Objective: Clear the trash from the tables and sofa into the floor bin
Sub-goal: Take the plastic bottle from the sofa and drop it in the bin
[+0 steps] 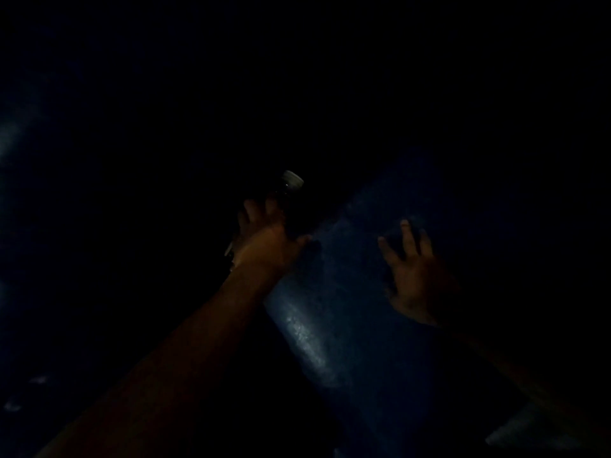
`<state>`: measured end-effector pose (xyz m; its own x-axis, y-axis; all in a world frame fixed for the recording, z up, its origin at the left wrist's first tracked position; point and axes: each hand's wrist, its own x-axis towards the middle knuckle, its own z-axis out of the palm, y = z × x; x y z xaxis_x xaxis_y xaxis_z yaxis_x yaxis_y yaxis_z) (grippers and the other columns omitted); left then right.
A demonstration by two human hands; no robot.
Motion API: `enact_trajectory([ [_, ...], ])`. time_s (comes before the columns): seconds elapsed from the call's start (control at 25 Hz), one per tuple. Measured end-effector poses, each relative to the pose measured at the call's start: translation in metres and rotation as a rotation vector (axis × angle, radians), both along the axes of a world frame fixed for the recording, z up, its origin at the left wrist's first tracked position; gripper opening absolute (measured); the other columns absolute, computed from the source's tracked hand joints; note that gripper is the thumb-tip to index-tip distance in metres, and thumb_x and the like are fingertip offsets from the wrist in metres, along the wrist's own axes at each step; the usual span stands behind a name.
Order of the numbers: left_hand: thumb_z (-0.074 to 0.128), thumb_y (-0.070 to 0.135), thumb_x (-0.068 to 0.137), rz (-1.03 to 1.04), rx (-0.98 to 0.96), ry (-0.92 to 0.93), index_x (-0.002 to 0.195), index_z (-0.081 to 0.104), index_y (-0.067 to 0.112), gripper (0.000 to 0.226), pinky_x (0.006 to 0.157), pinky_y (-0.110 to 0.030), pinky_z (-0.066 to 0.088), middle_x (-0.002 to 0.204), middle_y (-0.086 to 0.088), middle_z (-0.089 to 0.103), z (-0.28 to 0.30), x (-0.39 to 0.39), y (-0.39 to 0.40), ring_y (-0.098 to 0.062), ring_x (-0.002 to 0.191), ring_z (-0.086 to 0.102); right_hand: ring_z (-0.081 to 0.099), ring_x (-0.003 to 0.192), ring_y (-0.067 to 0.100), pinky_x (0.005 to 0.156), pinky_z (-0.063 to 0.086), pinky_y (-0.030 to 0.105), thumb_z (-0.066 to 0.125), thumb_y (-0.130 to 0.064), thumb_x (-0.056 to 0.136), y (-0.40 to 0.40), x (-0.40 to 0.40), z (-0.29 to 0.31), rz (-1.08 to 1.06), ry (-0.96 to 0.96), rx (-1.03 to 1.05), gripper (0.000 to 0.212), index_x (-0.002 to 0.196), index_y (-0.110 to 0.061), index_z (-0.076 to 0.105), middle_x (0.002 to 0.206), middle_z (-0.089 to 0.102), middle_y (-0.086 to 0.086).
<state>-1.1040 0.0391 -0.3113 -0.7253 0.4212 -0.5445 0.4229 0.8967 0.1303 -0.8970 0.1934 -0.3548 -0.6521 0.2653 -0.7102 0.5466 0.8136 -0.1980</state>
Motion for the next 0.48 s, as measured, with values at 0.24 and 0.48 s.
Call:
enact_trajectory([
  [0.24, 0.063, 0.043, 0.087, -0.017, -0.084, 0.192, 0.144, 0.028, 0.012, 0.073, 0.103, -0.054, 0.038, 0.140, -0.024, 0.035, -0.014, 0.004, 0.004, -0.043, 0.126, 0.040, -0.012, 0.147, 0.047, 0.115, 0.029, 0.056, 0.053, -0.044, 0.089, -0.013, 0.005, -0.002, -0.079, 0.089, 0.005, 0.086, 0.157, -0.025, 0.004, 0.161, -0.023, 0.017],
  [0.48, 0.045, 0.033, 0.099, -0.013, -0.141, 0.181, 0.141, 0.033, 0.007, 0.050, 0.103, -0.052, 0.039, 0.136, -0.026, 0.047, -0.011, -0.004, 0.007, -0.044, 0.125, 0.042, -0.012, 0.150, 0.034, 0.117, 0.027, 0.053, 0.059, -0.035, 0.086, -0.011, 0.000, -0.001, -0.292, 0.138, -0.076, 0.079, 0.154, -0.034, 0.018, 0.165, -0.016, 0.003],
])
